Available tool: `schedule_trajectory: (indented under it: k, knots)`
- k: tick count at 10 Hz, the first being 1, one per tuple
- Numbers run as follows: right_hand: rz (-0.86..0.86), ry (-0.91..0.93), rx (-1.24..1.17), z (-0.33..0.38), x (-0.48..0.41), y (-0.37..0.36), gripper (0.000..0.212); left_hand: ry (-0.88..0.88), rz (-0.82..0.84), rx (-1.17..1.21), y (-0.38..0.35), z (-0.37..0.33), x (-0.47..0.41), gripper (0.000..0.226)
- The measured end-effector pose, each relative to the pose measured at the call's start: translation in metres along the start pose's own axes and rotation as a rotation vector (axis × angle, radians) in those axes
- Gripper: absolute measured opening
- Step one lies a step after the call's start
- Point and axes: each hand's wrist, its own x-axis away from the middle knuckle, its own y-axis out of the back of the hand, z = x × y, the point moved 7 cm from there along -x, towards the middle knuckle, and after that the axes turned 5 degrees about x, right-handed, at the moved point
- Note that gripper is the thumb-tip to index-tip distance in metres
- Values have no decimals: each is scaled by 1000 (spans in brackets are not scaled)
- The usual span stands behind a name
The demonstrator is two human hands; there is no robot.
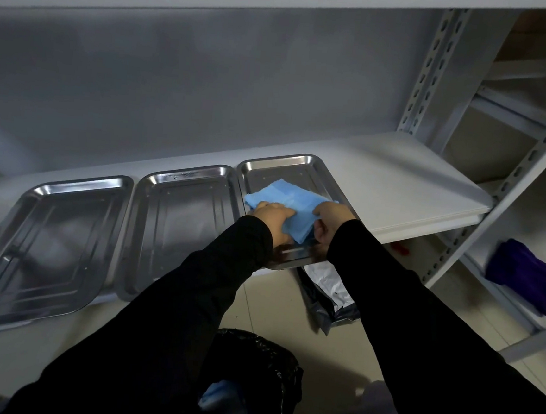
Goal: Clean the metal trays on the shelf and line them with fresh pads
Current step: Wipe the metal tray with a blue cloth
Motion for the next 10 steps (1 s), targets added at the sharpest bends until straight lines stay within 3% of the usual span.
schedule_trajectory:
  k: [1,2,4,5,7,8,9,10]
  knots:
    - [-26,-71,-92,-3,-2,-4,15,-4,-36,15,4,4,3,56]
    - [-27,-184,-246,-5,6,-8,21,14,-37,0,4,9,6,60]
    - [52,-185,-415,-4,18,-18,19,52,-74,26,6,13,8,68]
    - [59,-156,-429,-1,22,-17,17,69,-120,84,9,15,8,59]
    - [-97,-24,-294,6,22,-8,29,129,-233,373,20,21,12,31]
    - [-181,106,-136,16,18,1,18,156,-254,423,25,26,12,34]
    - [-111,257,53,22,10,-2,29,181,-234,484,23,28,11,37]
    - [-42,283,137,21,12,-8,33,187,-219,522,22,29,11,39]
